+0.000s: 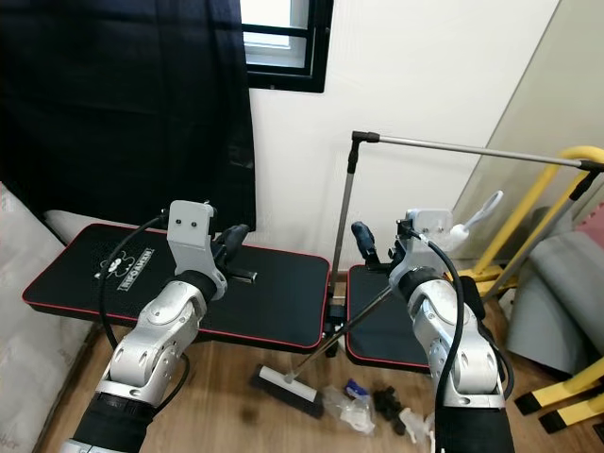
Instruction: Sweep floor
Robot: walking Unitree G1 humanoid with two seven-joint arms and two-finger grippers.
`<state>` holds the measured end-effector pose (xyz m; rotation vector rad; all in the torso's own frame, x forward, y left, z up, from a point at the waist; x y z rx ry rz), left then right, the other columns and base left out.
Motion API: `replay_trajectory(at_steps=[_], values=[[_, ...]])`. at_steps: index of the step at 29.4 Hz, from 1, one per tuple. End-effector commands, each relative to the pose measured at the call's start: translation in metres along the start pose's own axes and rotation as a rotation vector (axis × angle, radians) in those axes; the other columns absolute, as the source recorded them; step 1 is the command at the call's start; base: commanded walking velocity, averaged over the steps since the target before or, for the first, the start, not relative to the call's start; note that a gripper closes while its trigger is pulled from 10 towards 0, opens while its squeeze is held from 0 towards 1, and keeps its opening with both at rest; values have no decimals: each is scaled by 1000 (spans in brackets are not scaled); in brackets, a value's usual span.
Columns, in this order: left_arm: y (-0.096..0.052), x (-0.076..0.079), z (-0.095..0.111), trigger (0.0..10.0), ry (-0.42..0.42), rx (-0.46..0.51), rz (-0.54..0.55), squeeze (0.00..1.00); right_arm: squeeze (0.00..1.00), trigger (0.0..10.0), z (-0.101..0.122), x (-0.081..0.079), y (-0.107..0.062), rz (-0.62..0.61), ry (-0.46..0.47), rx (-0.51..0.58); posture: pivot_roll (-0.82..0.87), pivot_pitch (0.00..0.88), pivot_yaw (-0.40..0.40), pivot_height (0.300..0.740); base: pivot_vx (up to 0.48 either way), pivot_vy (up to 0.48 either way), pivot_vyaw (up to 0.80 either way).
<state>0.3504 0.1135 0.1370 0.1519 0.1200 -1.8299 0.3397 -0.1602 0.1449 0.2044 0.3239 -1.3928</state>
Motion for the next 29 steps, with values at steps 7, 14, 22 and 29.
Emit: replay_trajectory(at_steps=[7, 14, 22, 29], values=[[1, 9, -1, 10000, 5, 2, -71, 0, 0, 10000, -1, 6, 0, -22, 5, 2, -167, 0, -152, 740, 0, 346, 0], [1, 9, -1, 10000, 8, 4, -72, 0, 0, 10000, 0, 6, 0, -24, 7, 4, -164, 0, -155, 740, 0, 386, 0], [1, 10, -1, 10000, 8, 4, -75, 0, 0, 10000, 1, 7, -1, -26, 10, 5, -165, 0, -155, 740, 0, 390, 0], [1, 10, 0, 10000, 7, 6, -75, 0, 0, 10000, 1, 7, 0, -28, 12, 7, -167, 0, -156, 740, 0, 389, 0]])
Point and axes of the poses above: a point about 5 cm out from each wrist's last joint towards the gripper, its own y axis pointing out of the wrist towards the gripper, its own z axis along the axis of the wrist's last joint, x = y × z, the point moved 5 cm from there along y, pointing out of the wrist towards the gripper, and after that the axes turned 11 degrees about y, right-handed, at the moved point
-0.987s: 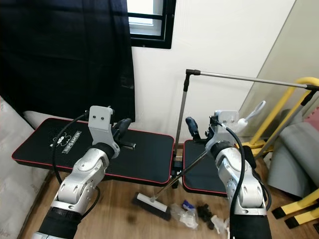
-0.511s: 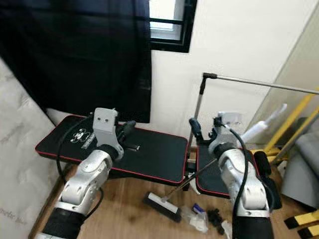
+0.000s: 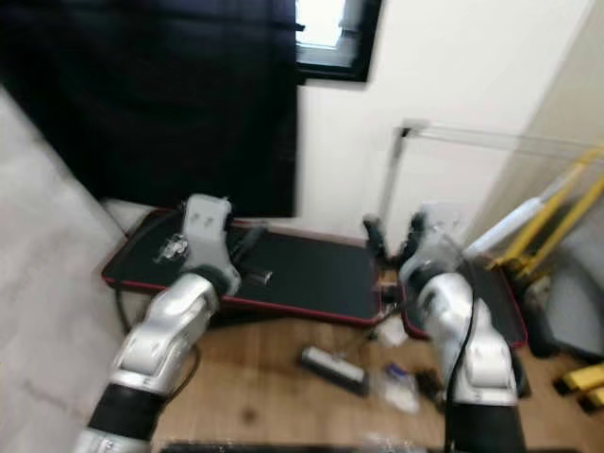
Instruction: Sweep floor
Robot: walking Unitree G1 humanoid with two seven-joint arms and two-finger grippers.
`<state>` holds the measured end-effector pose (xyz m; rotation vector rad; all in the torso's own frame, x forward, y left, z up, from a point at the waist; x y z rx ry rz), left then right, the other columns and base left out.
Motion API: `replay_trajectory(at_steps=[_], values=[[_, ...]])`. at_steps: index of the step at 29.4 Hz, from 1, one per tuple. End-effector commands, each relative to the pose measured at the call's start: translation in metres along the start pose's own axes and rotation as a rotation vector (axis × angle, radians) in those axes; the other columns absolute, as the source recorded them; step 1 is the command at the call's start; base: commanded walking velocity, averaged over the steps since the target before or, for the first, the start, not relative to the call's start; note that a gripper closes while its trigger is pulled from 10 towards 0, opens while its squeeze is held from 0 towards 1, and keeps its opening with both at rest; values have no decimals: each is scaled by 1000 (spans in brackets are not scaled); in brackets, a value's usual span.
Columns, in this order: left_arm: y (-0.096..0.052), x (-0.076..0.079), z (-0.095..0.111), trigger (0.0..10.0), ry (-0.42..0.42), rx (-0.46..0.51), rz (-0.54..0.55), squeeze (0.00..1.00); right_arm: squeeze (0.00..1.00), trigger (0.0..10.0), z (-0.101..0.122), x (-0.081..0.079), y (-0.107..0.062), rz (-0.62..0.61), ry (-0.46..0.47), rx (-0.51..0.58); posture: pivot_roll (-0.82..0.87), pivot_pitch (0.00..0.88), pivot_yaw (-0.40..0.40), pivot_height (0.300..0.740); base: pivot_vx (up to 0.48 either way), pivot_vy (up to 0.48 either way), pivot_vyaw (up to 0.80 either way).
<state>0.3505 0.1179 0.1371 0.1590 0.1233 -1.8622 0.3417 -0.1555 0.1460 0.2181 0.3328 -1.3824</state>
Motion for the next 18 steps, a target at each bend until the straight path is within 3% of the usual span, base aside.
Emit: replay_trajectory(at_steps=[1, 4, 18], values=[[2, 14, 1, 10000, 2, 2, -43, 0, 0, 10000, 2, 11, -3, -38, -3, 4, -167, 0, -156, 740, 0, 394, 0], [2, 14, 1, 10000, -1, 0, -41, 0, 0, 10000, 2, 11, -3, -40, -5, 3, -167, 0, -155, 740, 0, 337, -188], [2, 13, 0, 10000, -1, -1, -43, 0, 0, 10000, -2, 12, -2, -53, -10, -15, -164, 2, -154, 740, 0, 0, -800]])
Point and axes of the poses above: a point about 5 cm out from each wrist's last joint towards the gripper, its own y axis pointing out of the wrist towards the gripper, its own z axis along the axis of the wrist's last joint, x = y × z, the point moved 5 cm from there along y, pointing out of the wrist towards the gripper, and after that the axes turned 11 degrees about y, right-handed, at the moved point
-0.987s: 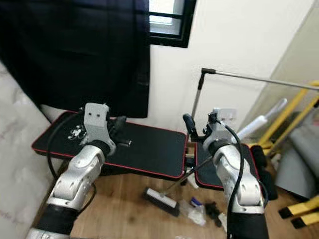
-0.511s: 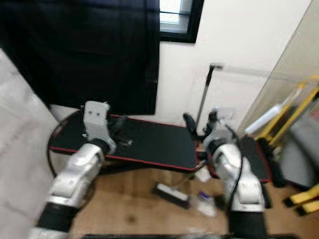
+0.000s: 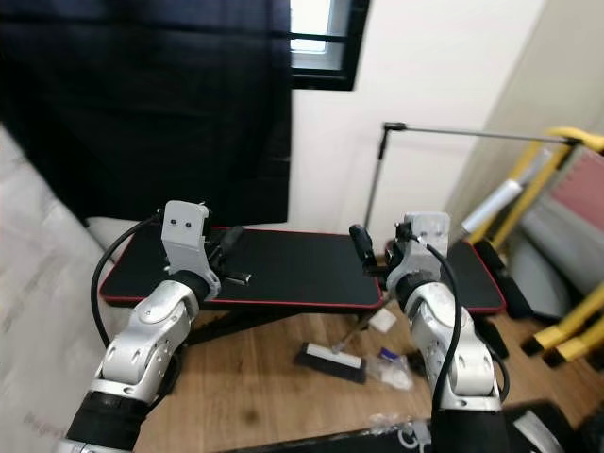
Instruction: Sweep floor
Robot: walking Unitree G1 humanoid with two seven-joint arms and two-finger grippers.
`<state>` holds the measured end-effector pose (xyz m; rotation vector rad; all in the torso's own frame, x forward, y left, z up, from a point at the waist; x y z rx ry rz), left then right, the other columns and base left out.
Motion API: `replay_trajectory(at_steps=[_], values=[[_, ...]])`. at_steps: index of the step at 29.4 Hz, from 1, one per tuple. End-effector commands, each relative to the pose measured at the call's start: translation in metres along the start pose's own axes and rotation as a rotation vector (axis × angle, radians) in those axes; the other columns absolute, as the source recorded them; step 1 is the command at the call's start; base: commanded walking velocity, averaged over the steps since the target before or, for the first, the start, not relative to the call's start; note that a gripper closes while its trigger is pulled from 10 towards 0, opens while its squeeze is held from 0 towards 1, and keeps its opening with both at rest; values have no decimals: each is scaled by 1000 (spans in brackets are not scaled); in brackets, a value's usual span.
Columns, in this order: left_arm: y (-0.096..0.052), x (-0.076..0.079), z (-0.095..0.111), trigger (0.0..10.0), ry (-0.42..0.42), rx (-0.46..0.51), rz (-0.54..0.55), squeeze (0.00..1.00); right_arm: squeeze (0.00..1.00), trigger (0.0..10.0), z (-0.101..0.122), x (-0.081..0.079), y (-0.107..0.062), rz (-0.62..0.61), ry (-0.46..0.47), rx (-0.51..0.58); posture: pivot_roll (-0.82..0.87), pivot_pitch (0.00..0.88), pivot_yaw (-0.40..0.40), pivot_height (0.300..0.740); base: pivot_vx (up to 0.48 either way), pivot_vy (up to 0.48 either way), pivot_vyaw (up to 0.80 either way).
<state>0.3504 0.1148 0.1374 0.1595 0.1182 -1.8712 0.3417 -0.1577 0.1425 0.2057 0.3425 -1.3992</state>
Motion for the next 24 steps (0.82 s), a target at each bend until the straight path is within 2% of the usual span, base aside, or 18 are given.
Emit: replay_trajectory(at_steps=[1, 24], values=[[1, 10, -1, 10000, 2, -6, -35, 0, 0, 10000, 1, 9, -1, -35, -9, -5, -165, 2, -154, 740, 0, 0, -800], [3, 11, -2, 10000, 24, -3, -37, 0, 0, 10000, 1, 9, 1, -33, -21, -4, -164, 0, -158, 740, 0, 0, -800]])
Point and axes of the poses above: a point about 5 cm out from each wrist's last joint towards the gripper, its own y axis pointing out of the wrist towards the gripper, its own z axis along the axis of the wrist's last joint, x = y × z, the point moved 5 cm from there along y, pointing out of the wrist towards the gripper, and after that the axes turned 11 degrees about y, right-handed, at the moved point
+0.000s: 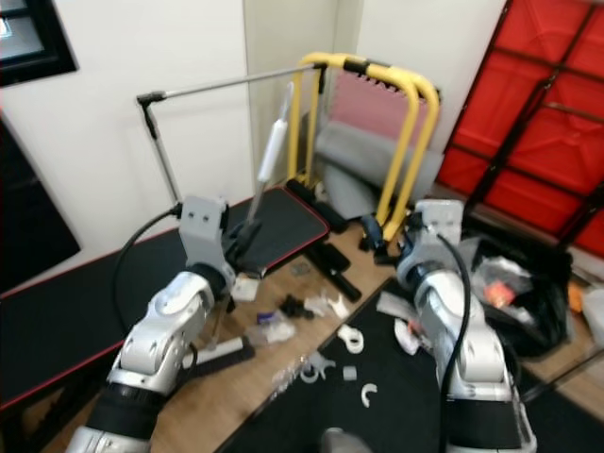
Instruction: Sweep floor
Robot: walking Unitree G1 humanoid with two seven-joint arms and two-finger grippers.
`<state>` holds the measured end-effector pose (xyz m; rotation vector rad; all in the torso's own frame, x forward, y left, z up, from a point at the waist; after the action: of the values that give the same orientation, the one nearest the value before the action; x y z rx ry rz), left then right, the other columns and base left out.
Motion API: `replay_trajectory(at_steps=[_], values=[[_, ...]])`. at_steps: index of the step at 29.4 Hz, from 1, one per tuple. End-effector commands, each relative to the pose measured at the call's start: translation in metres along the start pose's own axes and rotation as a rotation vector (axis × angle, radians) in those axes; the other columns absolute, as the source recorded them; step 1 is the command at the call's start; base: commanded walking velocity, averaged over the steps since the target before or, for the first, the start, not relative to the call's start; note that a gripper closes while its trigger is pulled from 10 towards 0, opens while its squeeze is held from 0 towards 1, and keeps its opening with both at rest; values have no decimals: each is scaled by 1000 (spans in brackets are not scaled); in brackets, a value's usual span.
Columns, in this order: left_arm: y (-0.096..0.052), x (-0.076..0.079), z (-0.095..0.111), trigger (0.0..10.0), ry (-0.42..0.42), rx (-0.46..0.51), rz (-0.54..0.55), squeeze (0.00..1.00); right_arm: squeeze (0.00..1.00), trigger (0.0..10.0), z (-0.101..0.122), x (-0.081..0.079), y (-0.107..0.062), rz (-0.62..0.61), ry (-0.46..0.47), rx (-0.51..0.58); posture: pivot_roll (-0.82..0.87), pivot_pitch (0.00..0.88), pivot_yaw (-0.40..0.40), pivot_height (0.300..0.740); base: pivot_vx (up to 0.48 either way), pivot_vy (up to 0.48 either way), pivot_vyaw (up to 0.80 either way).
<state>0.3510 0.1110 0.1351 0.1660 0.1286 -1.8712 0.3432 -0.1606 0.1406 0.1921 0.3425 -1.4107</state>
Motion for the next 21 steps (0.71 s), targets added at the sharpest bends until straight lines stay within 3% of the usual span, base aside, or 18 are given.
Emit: replay_trajectory(at_steps=[1, 21], values=[[1, 8, 0, 10000, 17, 2, -35, 0, 0, 10000, 1, 5, 0, -19, -12, 4, -163, 0, -158, 740, 0, 0, -800], [2, 6, 4, 10000, 34, 18, -23, 0, 0, 10000, 3, 4, 2, -19, -9, 10, -166, 0, -157, 740, 0, 0, -800]])
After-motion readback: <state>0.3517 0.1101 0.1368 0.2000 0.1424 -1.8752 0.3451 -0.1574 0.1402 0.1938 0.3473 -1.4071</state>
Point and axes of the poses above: a point about 5 cm out from each wrist's last joint towards the gripper, its own y axis pointing out of the wrist towards the gripper, its own z axis along the axis of the wrist's last joint, x = y × z, the point moved 5 cm from there along y, pointing out of the wrist towards the gripper, and after that the axes turned 11 degrees about y, right-handed, at the moved point
